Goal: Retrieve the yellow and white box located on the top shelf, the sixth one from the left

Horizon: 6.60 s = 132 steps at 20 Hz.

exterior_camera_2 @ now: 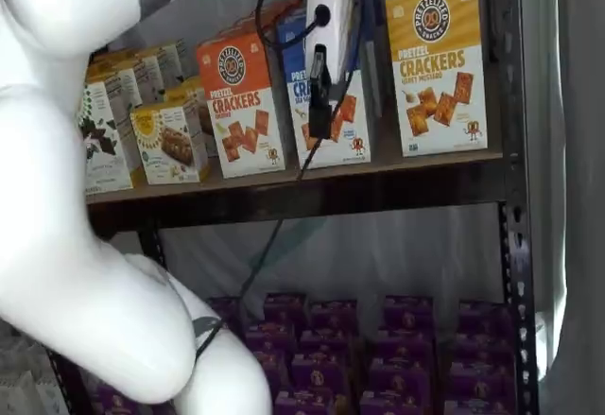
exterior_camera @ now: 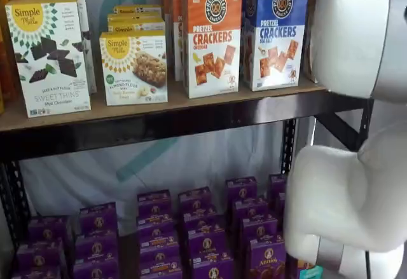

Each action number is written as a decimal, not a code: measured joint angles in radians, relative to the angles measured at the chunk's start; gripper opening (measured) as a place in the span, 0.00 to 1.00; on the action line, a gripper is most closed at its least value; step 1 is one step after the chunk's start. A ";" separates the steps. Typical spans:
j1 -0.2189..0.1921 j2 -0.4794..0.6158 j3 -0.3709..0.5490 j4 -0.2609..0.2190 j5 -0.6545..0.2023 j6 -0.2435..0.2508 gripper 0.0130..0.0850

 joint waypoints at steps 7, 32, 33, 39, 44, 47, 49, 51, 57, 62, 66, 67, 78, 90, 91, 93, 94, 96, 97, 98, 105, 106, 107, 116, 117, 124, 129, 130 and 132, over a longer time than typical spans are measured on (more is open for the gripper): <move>-0.108 0.023 -0.062 0.179 -0.011 -0.021 1.00; -0.024 0.333 -0.503 0.094 0.044 0.056 1.00; -0.023 0.346 -0.519 0.099 0.047 0.062 1.00; -0.018 0.415 -0.603 0.119 0.036 0.079 1.00; -0.014 0.492 -0.706 0.089 0.042 0.072 1.00; -0.020 0.514 -0.727 0.092 0.018 0.063 1.00; -0.020 0.514 -0.715 0.090 -0.026 0.051 1.00; -0.017 0.518 -0.712 0.082 -0.051 0.043 1.00; 0.004 0.565 -0.750 0.027 -0.077 0.029 1.00; 0.017 0.610 -0.796 -0.003 -0.059 0.032 1.00; 0.031 0.641 -0.831 -0.032 -0.033 0.037 1.00; 0.034 0.650 -0.841 -0.040 -0.024 0.039 1.00; 0.053 0.767 -1.008 -0.098 0.133 0.055 1.00; 0.075 0.711 -0.898 -0.145 0.064 0.044 1.00; 0.075 0.706 -0.890 -0.147 0.060 0.042 1.00; 0.073 0.700 -0.878 -0.146 0.054 0.040 1.00; 0.071 0.697 -0.874 -0.145 0.053 0.039 1.00; 0.068 0.696 -0.872 -0.141 0.054 0.038 1.00; 0.067 0.695 -0.870 -0.139 0.054 0.037 0.94; 0.066 0.694 -0.870 -0.138 0.055 0.037 0.94; 0.061 0.698 -0.878 -0.125 0.065 0.038 0.78; 0.060 0.698 -0.879 -0.124 0.066 0.038 0.78; 0.060 0.699 -0.880 -0.123 0.067 0.038 0.78; 0.058 0.701 -0.886 -0.117 0.073 0.040 0.61; 0.058 0.701 -0.887 -0.116 0.075 0.041 0.61; 0.054 0.687 -0.876 -0.103 0.078 0.044 0.61; 0.047 0.653 -0.850 -0.112 0.087 0.034 0.61; 0.043 0.643 -0.843 -0.112 0.094 0.031 0.61; 0.040 0.635 -0.839 -0.113 0.106 0.029 0.61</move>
